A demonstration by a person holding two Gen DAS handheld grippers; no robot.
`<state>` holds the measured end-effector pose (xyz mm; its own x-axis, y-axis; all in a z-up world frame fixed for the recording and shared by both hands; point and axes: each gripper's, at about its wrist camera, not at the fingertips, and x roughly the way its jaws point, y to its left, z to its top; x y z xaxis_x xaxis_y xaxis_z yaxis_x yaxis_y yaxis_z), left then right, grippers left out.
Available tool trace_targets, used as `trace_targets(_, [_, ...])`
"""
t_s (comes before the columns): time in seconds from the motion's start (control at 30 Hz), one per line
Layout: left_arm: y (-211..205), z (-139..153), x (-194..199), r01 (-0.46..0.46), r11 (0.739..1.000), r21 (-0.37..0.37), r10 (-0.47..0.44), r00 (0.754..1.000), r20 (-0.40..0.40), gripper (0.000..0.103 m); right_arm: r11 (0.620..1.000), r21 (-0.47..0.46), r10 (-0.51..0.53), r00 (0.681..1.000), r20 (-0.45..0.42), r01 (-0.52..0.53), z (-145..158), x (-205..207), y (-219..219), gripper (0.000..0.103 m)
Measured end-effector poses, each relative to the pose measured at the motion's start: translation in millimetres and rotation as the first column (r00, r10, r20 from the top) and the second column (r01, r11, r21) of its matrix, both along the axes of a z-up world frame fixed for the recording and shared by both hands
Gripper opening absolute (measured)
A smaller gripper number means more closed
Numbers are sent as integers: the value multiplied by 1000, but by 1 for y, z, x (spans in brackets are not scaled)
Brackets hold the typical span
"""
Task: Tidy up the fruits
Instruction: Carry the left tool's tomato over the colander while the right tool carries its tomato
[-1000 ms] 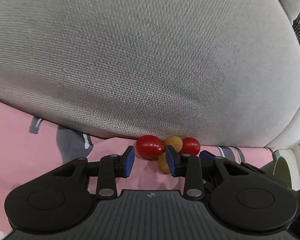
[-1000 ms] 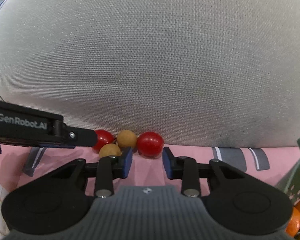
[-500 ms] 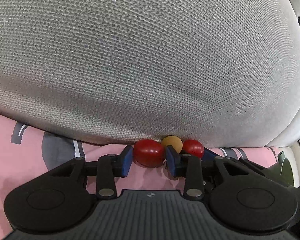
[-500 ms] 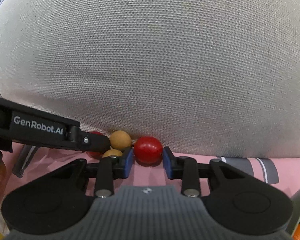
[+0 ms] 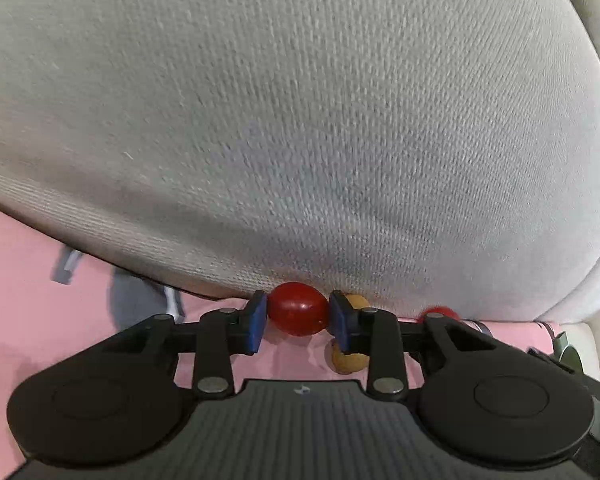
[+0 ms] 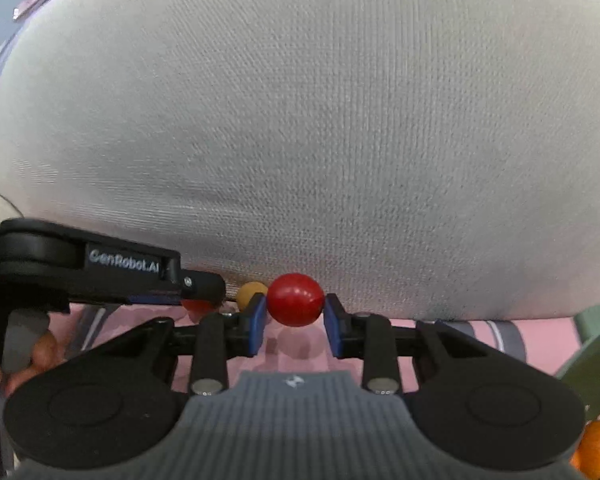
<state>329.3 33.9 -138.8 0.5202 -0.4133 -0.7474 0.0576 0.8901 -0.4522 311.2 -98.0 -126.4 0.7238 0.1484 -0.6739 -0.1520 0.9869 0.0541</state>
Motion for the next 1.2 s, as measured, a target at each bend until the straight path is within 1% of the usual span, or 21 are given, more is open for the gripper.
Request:
trace_targets(0.1, [3,20,-10,-26,1000,13,26,999,26,38,1000,4,12,1000,3,-12,6,-11,-3,28])
trace_targets(0.17, [2,33,-21,-29,999,23,28,998,48,38,1000,8,14,1000,10,-14,16,-19,-8,28])
trace_targets(0.2, [1,41,-27,-26,999,26,25,998,61,38,1000,9,16,1000,17,-16,21,-31,-11,28])
trace_targets(0.3, [-4,60,-41,-20,999,40,16,995,95,38,1000,6,24,999,43,-24,33,-50,-17,28])
trace_targets(0.5, [-11,95,-77,8,999,38,-13,989,144,38,999,-5,40,994,98,-39,58,-85,-29,28])
trace_targets(0.57, [-16,105,-87,23,999,41,-29,987,155,38,999,-6,40,993,110,-40,61,-98,-36,28])
trace_targets(0.6, [-19,111,-92,32,999,42,-38,986,160,38,999,-7,38,993,112,-37,62,-97,-37,28])
trace_targets(0.67, [-27,123,-103,52,998,43,-59,983,173,38,999,-8,33,993,115,-32,72,-112,-43,28])
trace_targets(0.73, [-29,124,-109,78,995,54,-87,979,186,38,1000,-14,29,992,122,-27,76,-124,-48,28])
trace_targets(0.8, [-37,127,-114,104,992,71,-116,975,190,38,1000,-14,17,992,126,-16,87,-139,-61,28])
trace_targets(0.9, [-57,140,-124,146,986,75,-158,970,186,37,1000,-19,-5,993,116,7,92,-153,-75,28])
trace_targets(0.97, [-73,140,-136,191,977,92,-205,959,193,37,999,-32,-15,993,119,19,94,-164,-86,28])
trace_targets(1.0, [-86,141,-132,208,973,102,-224,955,193,38,999,-37,-22,993,114,27,94,-167,-91,28])
trace_targets(1.1, [-117,145,-138,263,958,119,-281,941,188,37,998,-44,-51,995,83,55,91,-176,-107,28])
trace_targets(1.2, [-137,148,-148,315,939,135,-336,926,173,38,996,-47,-76,996,54,79,87,-185,-123,28])
